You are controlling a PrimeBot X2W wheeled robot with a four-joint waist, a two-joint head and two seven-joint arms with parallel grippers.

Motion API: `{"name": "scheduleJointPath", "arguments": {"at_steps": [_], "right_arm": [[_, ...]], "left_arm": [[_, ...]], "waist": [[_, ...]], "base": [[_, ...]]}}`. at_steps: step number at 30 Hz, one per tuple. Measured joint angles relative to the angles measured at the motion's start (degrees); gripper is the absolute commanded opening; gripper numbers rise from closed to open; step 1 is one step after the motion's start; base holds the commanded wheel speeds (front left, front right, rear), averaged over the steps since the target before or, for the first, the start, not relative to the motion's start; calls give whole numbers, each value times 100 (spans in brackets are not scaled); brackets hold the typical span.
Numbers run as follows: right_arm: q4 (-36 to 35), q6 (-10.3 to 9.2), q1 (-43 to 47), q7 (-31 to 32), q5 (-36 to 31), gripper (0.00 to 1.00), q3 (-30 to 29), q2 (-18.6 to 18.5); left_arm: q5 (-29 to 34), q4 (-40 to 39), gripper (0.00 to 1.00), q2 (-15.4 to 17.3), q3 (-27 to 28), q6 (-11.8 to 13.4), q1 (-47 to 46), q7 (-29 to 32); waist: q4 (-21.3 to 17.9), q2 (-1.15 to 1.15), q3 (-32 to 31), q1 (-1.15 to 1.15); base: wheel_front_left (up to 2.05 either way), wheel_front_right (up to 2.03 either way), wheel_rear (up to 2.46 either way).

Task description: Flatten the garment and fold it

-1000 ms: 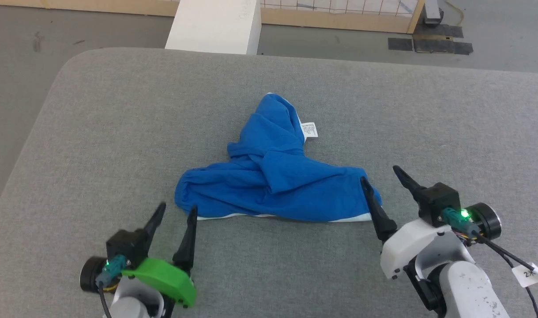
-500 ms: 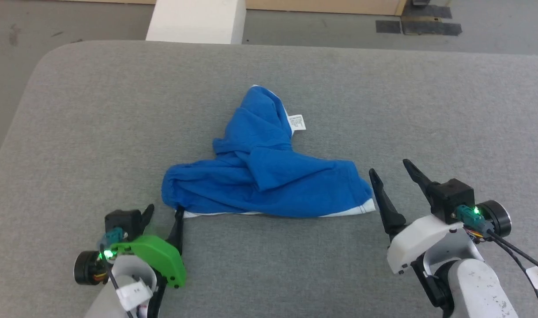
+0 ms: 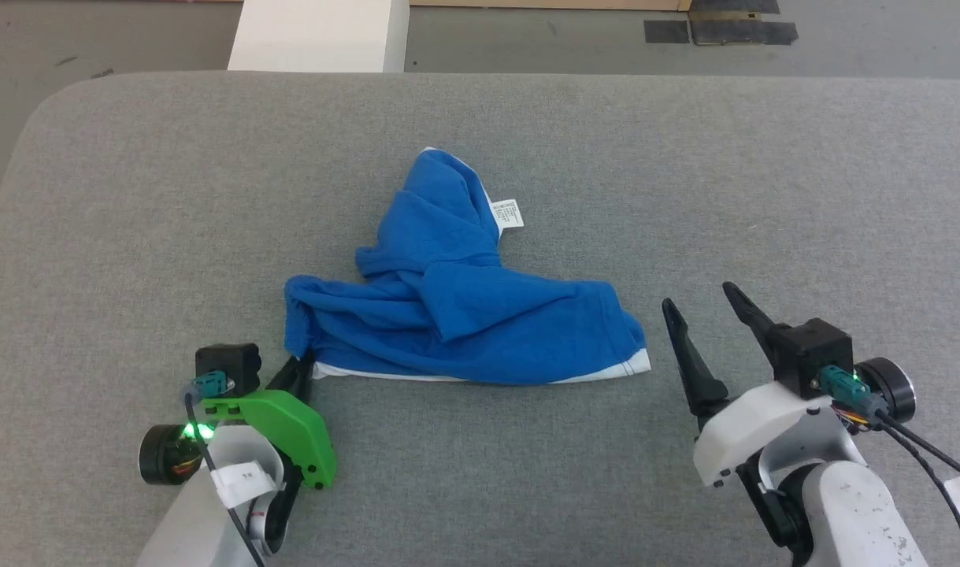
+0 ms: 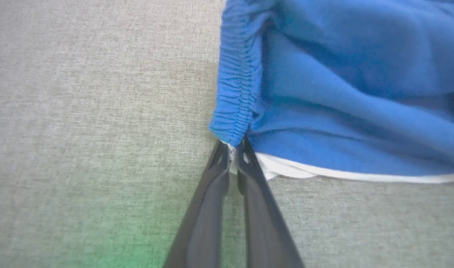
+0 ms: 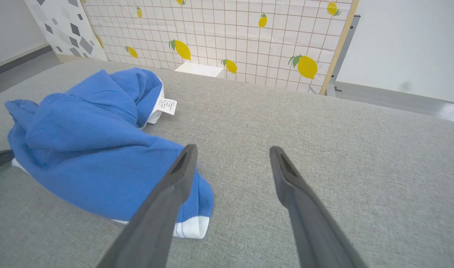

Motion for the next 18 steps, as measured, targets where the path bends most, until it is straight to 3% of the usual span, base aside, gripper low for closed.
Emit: {"name": "scheduleJointPath", "arguments": {"at_steps": [8,18], "right_arm": [[65,0,62,300,3,100,-12,0],[758,0,-115,1135,-8,100,246,-1]], "left_arm": [[15,-54,0,-35,-14,70,17,-341],[8,-321,0,-77,-52,153,73,-422]], "waist": [[76,0,-37,0],[219,0,137,0]], "base": [[0,0,0],[0,0,0]]}}
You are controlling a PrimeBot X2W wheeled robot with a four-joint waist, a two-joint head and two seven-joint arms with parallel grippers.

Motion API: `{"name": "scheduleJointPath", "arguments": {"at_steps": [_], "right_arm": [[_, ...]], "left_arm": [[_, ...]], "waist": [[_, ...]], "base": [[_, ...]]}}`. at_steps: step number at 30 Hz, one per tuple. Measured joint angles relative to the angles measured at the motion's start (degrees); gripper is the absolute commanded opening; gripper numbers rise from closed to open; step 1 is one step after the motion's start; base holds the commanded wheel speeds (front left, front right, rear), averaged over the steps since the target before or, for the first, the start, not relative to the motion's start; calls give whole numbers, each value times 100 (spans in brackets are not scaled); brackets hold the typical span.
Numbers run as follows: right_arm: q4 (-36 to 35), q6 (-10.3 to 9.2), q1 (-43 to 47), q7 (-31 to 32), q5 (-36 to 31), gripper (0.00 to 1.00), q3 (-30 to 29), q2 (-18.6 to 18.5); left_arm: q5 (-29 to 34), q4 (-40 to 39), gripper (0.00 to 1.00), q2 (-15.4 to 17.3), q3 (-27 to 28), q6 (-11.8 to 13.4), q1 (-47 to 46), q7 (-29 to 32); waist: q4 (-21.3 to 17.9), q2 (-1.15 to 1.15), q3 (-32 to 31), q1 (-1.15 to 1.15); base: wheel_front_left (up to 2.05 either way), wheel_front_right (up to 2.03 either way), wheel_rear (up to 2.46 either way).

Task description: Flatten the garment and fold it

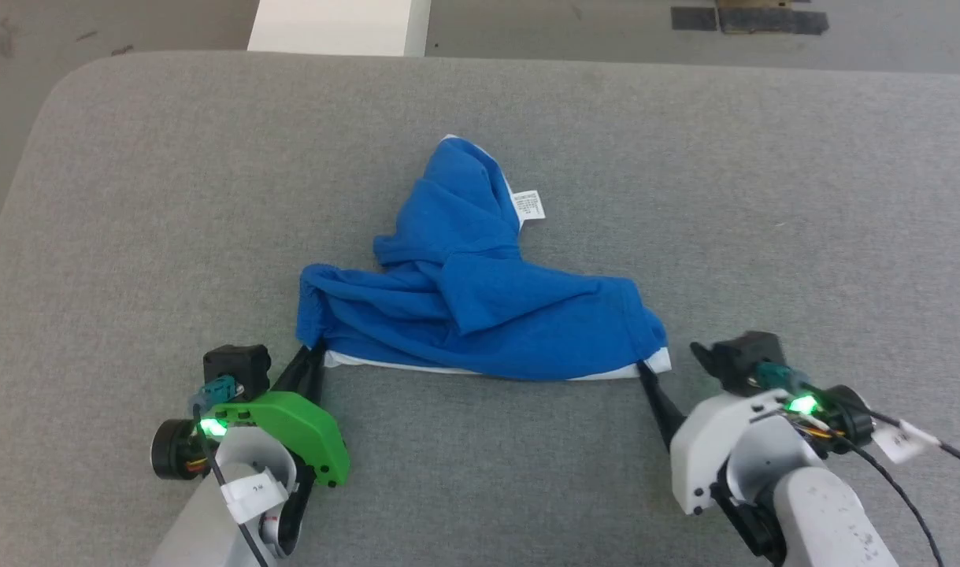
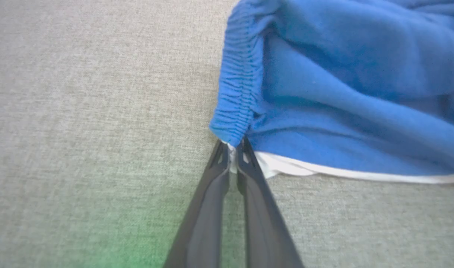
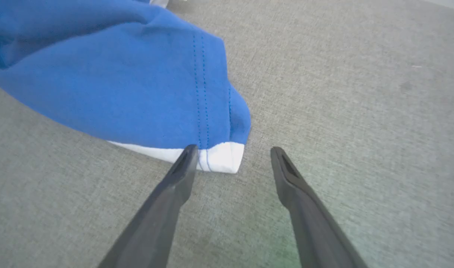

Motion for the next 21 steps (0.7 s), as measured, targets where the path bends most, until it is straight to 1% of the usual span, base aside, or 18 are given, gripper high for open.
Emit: {"name": "scheduleJointPath", "arguments": {"at_steps": [3,7,8,9,10,16,18,21], "right_arm": [[183,0,-133,326,-5,100,62,1],[253,1,-257,756,-52,100,74,2],[241,0,-272,833,-45,49,86,3],[223,0,-280,910,-25,32,104,3],[204,0,-280,987,0,0,130,3],[-20,1,-141,1137,176,0,56,24],[-193,1,-7,1137,250,0,-19,16],[-589,1,90,1238,290,0,-127,8]], "left_arm": [[-1,-49,0,-14,-32,0,-8,-8],[-11,-67,0,-30,-64,-1,-16,-16],[-14,-62,0,-32,-69,-1,-16,-26],[-33,-55,0,-33,-75,-2,-16,-32],[-41,-48,0,-33,-78,-2,-16,-32],[-54,-52,0,-18,-97,-46,4,-57],[-108,-144,0,13,-110,-130,22,-12],[-344,-539,0,60,-86,-319,53,137]], "waist": [[58,0,52,0],[118,0,100,0],[126,0,105,0],[133,0,108,0],[134,0,104,0],[97,0,-2,0],[76,0,-60,0],[37,0,-153,0]], "base": [[0,0,0],[0,0,0],[0,0,0],[0,0,0],[0,0,0],[0,0,0],[0,0,0],[0,0,0]]}}
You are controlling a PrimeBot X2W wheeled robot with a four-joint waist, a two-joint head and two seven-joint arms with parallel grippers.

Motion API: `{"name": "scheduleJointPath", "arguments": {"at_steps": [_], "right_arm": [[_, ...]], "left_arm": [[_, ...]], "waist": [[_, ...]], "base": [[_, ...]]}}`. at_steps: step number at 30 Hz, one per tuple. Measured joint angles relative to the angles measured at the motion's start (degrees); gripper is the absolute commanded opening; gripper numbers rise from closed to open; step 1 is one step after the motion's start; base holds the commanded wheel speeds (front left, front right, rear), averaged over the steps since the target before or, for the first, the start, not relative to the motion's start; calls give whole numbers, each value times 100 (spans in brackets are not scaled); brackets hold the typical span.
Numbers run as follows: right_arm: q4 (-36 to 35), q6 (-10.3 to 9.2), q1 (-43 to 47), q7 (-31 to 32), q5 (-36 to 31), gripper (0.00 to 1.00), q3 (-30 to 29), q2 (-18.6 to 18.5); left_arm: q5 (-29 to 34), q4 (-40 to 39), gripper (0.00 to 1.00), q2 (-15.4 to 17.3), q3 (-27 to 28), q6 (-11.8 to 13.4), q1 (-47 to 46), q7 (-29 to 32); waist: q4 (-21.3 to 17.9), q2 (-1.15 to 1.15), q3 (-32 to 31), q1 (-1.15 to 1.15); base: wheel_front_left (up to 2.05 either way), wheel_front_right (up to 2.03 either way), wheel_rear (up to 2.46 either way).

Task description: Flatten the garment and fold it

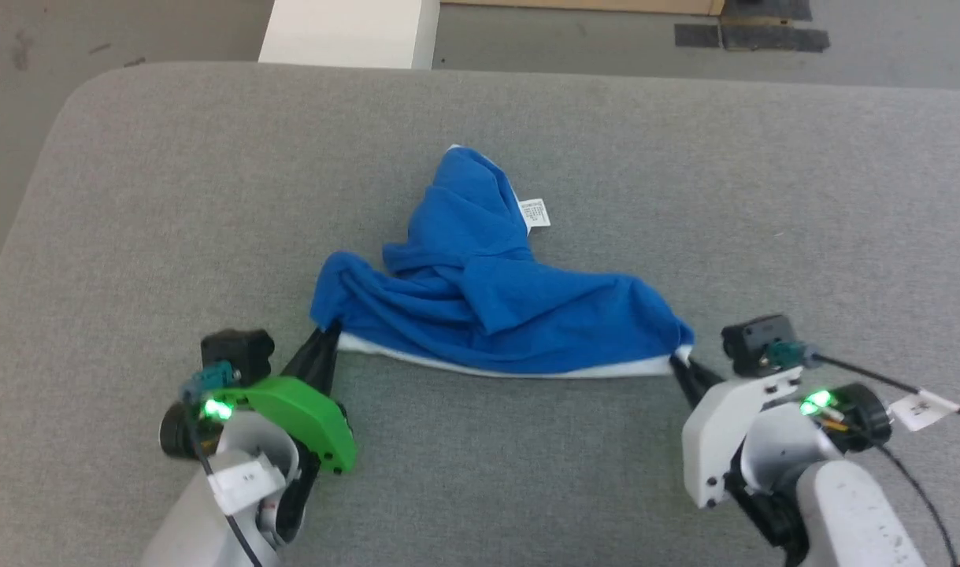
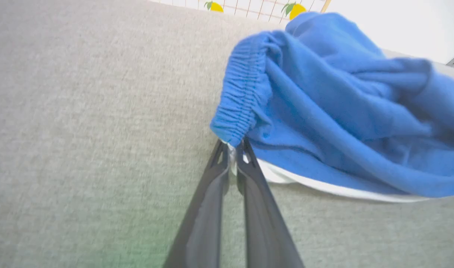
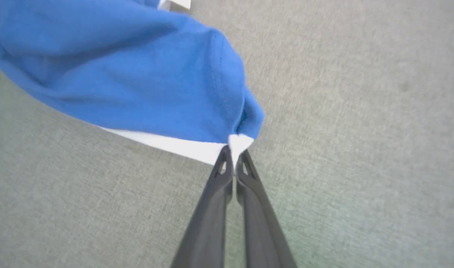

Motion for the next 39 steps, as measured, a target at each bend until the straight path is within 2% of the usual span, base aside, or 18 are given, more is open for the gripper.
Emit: {"name": "scheduleJointPath", "arguments": {"at_steps": [2,5,10,13,19,22,25,30,36,39], "right_arm": [[-359,0,-17,162,-112,0,-33,-7],[-833,0,-242,445,-134,0,23,-143],[-1313,0,-1382,999,-93,0,269,-893],[-1332,0,-2330,1255,29,0,437,-1301],[-853,2,-4382,1472,175,0,816,-1751],[-400,3,-5251,1434,183,0,973,-1736],[105,3,-6001,1210,174,0,970,-1526],[764,5,-6998,424,-219,0,627,-1073],[1227,13,-7571,-549,-770,0,191,-747],[1502,14,-7520,-745,-810,0,87,-682]], "left_arm": [[-63,-411,0,126,-31,-114,-29,240],[-43,-1048,0,486,-158,-225,-251,754],[-45,-2067,0,1132,-135,-321,-1215,1660],[-63,-2286,0,1404,-43,-341,-1926,2112],[-111,-2117,0,1582,159,-343,-3444,2764],[-103,-1831,0,1575,259,-296,-4147,2937],[-93,-1540,0,1527,412,-107,-4774,2932],[164,-1148,0,1385,638,343,-5694,2399],[402,-890,0,1196,748,567,-6220,1570],[388,-684,0,1098,693,534,-6145,1470]], "waist": [[-37,0,-50,0],[-104,0,-68,0],[-209,0,94,0],[-258,0,293,0],[-368,0,830,1],[-428,0,1130,2],[-500,0,1426,2],[-631,0,1883,2],[-736,0,2257,2],[-730,0,2333,2]], "base": [[0,0,0],[0,0,0],[0,0,0],[0,0,0],[0,0,0],[0,0,0],[0,0,0],[0,0,0],[0,0,0],[0,0,0]]}}
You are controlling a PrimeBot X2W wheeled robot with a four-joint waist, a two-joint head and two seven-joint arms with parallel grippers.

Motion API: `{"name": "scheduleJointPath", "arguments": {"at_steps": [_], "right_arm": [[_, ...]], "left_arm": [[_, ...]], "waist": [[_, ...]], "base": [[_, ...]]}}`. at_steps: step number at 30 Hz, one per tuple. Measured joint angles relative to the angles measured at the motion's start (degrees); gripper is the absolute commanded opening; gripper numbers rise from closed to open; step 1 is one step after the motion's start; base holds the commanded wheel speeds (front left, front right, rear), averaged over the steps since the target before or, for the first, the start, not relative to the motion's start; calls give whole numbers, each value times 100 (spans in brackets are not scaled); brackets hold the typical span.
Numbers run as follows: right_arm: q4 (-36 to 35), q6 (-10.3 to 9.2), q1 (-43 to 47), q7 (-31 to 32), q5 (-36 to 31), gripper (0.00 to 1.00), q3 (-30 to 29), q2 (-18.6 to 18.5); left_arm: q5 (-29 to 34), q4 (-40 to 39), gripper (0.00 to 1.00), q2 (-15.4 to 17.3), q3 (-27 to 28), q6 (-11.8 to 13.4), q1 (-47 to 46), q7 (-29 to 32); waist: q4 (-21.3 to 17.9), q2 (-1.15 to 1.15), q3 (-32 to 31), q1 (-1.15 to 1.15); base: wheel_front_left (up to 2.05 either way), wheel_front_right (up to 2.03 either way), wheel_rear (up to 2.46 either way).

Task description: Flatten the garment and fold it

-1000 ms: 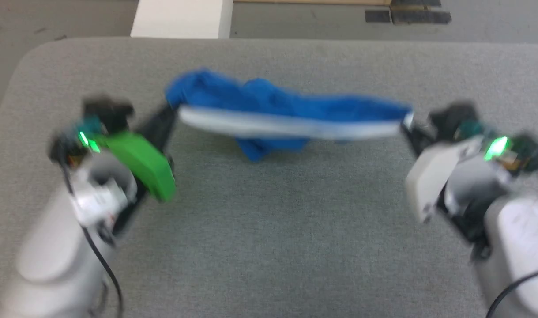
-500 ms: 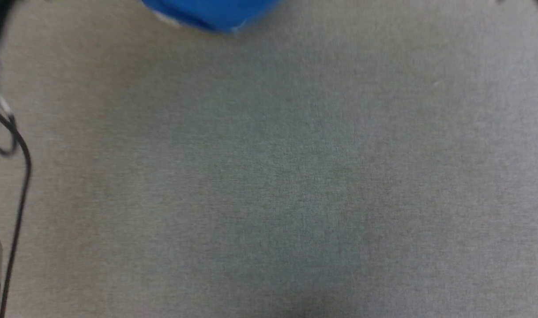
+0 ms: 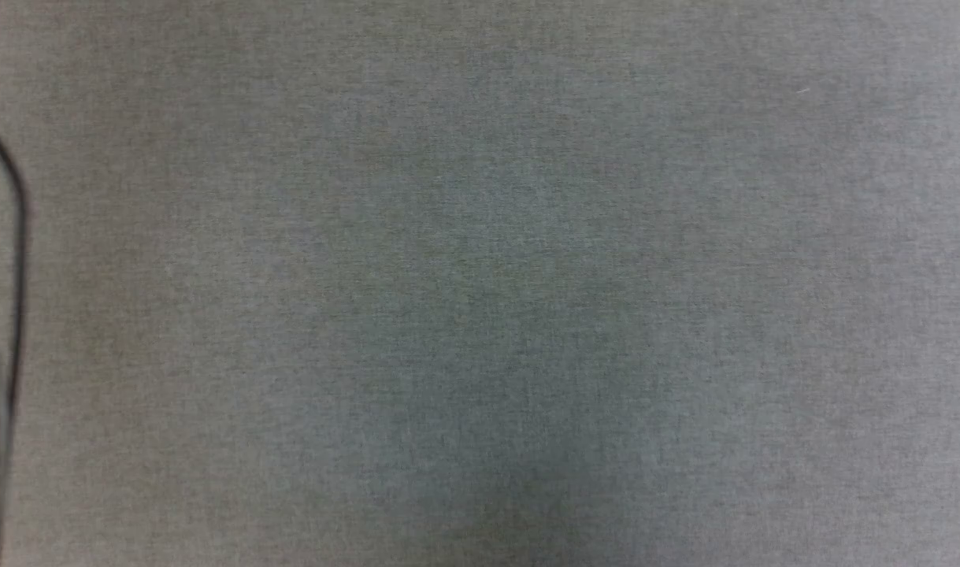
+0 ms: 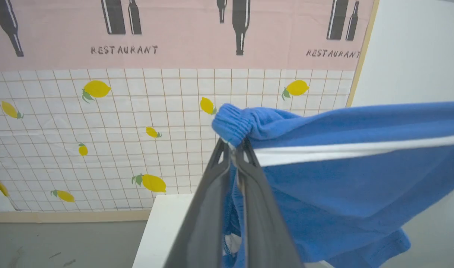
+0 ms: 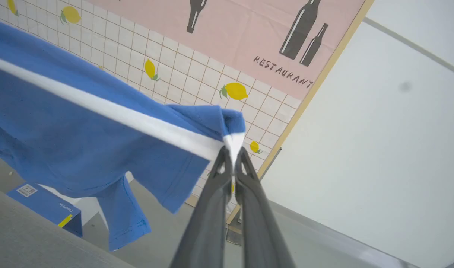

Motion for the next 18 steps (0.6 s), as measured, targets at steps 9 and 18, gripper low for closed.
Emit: {"name": "scheduleJointPath", "arguments": {"at_steps": [9,18], "right_arm": [[565,-1,2108,1172,1284,0,212,-22],[-1025,-1,4953,1604,2115,0,-42,-446]], "left_arm": [[-582,474,0,-166,-359,-414,2259,709],[-1296,-683,0,-298,-427,-425,4968,964]], "waist": [[108,0,-340,-2],[192,0,-1012,-2]], "base": [[0,0,0],[0,0,0]]}}
